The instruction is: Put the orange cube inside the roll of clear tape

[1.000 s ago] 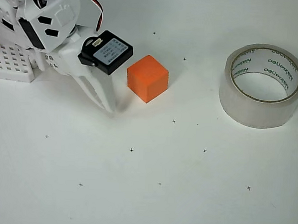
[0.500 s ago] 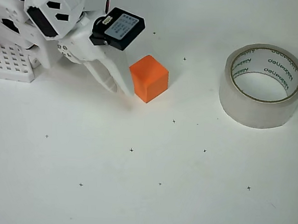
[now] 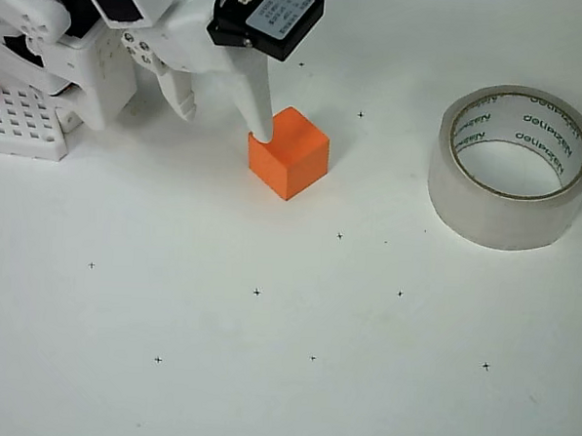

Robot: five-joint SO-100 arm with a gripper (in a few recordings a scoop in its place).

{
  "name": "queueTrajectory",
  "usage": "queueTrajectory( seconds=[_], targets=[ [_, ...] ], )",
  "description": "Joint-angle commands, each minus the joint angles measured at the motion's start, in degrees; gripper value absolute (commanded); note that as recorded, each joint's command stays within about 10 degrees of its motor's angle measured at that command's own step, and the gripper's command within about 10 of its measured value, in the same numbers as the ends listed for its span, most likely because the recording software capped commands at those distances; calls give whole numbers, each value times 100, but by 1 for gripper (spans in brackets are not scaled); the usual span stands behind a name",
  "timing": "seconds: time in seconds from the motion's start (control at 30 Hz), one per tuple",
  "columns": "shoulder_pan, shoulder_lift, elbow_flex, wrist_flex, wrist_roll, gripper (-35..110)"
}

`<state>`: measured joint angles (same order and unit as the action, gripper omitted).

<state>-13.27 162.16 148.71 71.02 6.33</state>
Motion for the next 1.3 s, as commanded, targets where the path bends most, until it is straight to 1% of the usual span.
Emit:
queueTrajectory(
  seconds=[0.0, 0.4, 1.27],
  targets=[
    [-123, 44, -387, -308, 0, 46],
    [-360, -1081, -483, -1292, 53, 46],
    [-826, -3059, -1055, -1951, 299, 46]
  ],
)
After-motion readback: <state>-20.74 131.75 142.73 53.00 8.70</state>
